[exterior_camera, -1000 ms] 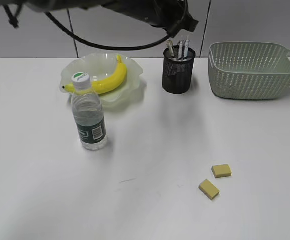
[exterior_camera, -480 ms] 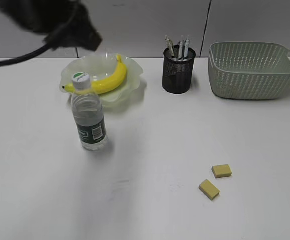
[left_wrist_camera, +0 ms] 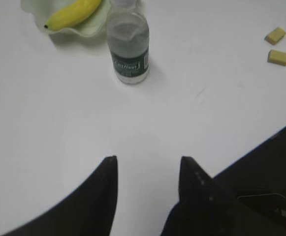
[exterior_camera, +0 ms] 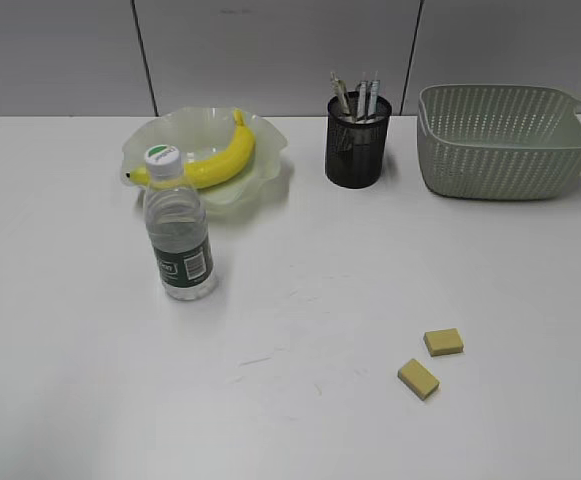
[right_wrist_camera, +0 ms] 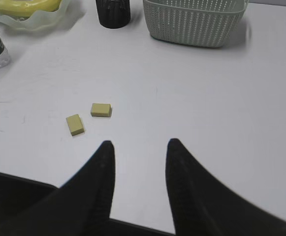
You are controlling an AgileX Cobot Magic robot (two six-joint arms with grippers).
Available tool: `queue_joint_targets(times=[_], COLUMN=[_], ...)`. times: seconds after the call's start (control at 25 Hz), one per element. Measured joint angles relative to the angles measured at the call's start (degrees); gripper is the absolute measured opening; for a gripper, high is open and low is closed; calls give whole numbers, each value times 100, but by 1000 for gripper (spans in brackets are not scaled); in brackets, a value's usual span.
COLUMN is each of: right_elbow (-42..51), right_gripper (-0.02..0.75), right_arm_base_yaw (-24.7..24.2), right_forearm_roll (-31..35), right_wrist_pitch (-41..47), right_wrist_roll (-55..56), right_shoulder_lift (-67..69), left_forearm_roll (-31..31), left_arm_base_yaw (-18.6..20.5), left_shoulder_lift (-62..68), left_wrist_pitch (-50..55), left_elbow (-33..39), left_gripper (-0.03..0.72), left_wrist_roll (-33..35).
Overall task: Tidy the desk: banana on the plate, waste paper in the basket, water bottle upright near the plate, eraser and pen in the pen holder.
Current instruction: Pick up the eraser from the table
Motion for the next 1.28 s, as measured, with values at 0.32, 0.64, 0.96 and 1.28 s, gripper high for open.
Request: queue_joint_targets(times=[0.32, 0.64, 0.96, 1.28], right_elbow=[0, 0, -101, -443], right_gripper=[288, 288, 288, 288], right_arm_base_yaw=[0, 0, 0, 0], right_forearm_roll=[0, 0, 338, 388], right_wrist_pitch=[0, 0, -285, -1839], right_wrist_roll=[-5, -5, -174, -607], right_shoulder_lift=[0, 0, 237, 3405], left_forearm_roll=[81, 55, 55, 62], left_arm_base_yaw=[0, 0, 0, 622], left_shoulder_lift=[-1758, -2054, -2054, -2794], left_wrist_pitch=[862, 867, 861, 837], left_elbow=[223, 660, 660, 660], left_gripper=[358, 287, 277, 268], left_wrist_roll=[-590, -737, -737, -737])
